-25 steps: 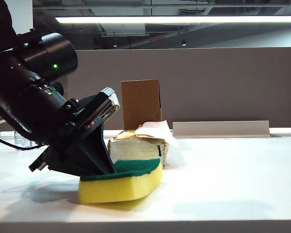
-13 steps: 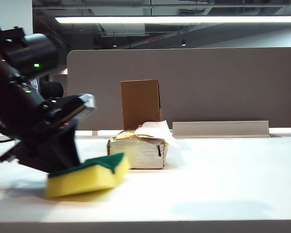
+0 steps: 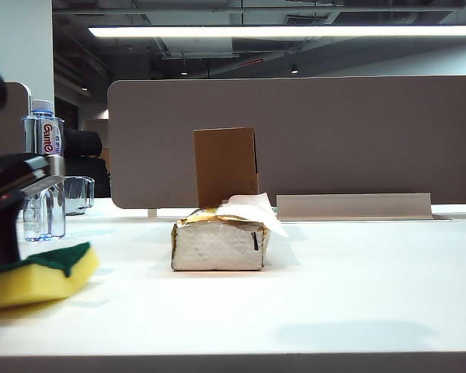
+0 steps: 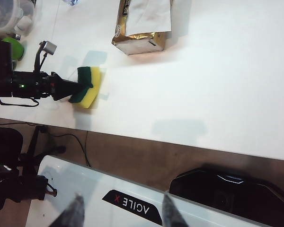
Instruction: Move the sponge from right to left to wipe the table, avoiding obstacles on the table, and finally reaching the bottle of mineral water.
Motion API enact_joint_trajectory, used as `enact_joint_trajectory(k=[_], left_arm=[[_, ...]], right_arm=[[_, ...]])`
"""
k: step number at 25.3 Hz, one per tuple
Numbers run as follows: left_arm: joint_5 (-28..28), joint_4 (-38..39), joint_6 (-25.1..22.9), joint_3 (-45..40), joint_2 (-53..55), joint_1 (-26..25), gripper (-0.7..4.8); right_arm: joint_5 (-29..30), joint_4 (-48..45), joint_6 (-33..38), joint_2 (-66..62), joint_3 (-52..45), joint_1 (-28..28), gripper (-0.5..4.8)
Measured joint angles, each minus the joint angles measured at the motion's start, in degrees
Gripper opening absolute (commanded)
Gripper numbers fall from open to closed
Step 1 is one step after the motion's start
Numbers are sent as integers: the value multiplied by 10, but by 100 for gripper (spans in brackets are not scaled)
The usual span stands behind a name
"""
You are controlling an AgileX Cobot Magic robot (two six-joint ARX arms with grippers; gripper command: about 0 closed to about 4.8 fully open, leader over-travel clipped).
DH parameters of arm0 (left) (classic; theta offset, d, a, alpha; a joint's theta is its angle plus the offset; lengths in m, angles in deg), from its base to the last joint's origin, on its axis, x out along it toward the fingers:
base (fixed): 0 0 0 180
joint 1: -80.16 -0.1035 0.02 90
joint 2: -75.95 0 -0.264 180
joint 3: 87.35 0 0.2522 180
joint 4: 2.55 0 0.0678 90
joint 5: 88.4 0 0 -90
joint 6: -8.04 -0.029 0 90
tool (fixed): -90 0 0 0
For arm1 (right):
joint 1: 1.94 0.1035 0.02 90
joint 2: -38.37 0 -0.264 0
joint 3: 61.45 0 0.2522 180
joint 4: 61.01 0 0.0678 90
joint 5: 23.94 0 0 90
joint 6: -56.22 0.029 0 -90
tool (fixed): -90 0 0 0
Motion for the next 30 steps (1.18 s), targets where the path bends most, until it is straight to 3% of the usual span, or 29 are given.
enact_joint_trajectory(k=[5, 14, 24, 30], left_arm=[[3, 17, -25, -23, -28, -65, -6], [21, 86, -59, -42, -89, -231, -6], [8, 82, -60, -43, -92, -244, -6], [7, 35, -51, -44, -91, -239, -6]], right_arm=[[0, -3, 0, 0, 0, 0, 210], [0, -9, 2, 0, 0, 0, 210], [0, -9, 2, 0, 0, 0, 210], [0, -9, 2, 0, 0, 0, 210]])
